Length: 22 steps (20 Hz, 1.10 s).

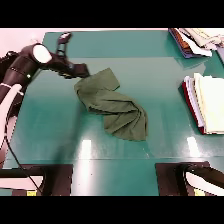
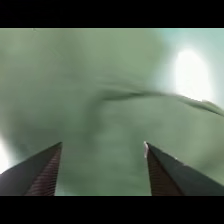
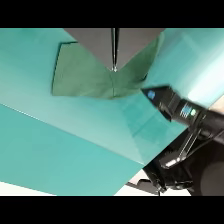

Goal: Fold the shirts.

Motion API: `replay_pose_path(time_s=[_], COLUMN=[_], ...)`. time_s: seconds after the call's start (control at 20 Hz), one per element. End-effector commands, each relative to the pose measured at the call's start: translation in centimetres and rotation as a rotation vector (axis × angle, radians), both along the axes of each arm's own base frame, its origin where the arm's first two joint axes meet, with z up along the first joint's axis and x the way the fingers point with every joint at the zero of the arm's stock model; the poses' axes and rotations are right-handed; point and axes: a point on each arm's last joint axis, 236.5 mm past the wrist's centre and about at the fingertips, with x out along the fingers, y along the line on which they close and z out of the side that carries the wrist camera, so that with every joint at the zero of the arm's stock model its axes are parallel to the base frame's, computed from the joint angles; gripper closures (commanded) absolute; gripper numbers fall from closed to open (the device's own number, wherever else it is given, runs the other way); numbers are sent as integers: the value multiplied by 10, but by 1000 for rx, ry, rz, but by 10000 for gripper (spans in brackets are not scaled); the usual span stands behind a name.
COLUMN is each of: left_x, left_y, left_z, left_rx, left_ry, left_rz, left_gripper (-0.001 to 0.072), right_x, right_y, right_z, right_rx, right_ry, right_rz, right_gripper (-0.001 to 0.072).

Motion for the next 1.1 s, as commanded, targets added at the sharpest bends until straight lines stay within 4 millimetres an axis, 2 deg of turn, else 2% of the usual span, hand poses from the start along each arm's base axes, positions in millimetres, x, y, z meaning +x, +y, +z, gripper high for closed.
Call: replay_pose_path(time_s=[0.0,0.1,0.2,0.3,0.45,0.6,0.65,0.7,0.75,0.85,1.05], left_x=[16,21,26,30,34,47,50,52,54,57,68], left_y=[69,74,69,64,55,47,46,46,46,45,40], left_z=[-54,-86,-112,-131,-142,-133,-130,-128,-126,-114,-79], left_rx=[7,15,4,-15,-61,-108,-117,-117,-117,-100,-83], left_ry=[139,190,222,242,254,194,184,175,166,139,76], left_rz=[135,148,153,161,174,163,169,171,169,121,45], left_gripper=[107,106,106,107,108,127,366,539,678,685,685], right_x=[-3,-3,-3,-2,0,1,1,1,0,-7,-35], right_y=[0,0,1,0,0,-2,-5,-10,-16,-29,-61], right_z=[-4,-5,-7,-21,-61,-109,-130,-155,-178,-229,-323], right_rx=[-10,-12,-11,0,-4,-4,-24,-58,-80,-132,-133], right_ry=[15,19,27,78,171,292,336,392,452,570,834], right_rz=[8,11,10,-1,-10,-32,-42,-58,-83,-119,-196], right_gripper=[692,692,692,692,692,692,692,692,692,691,692])
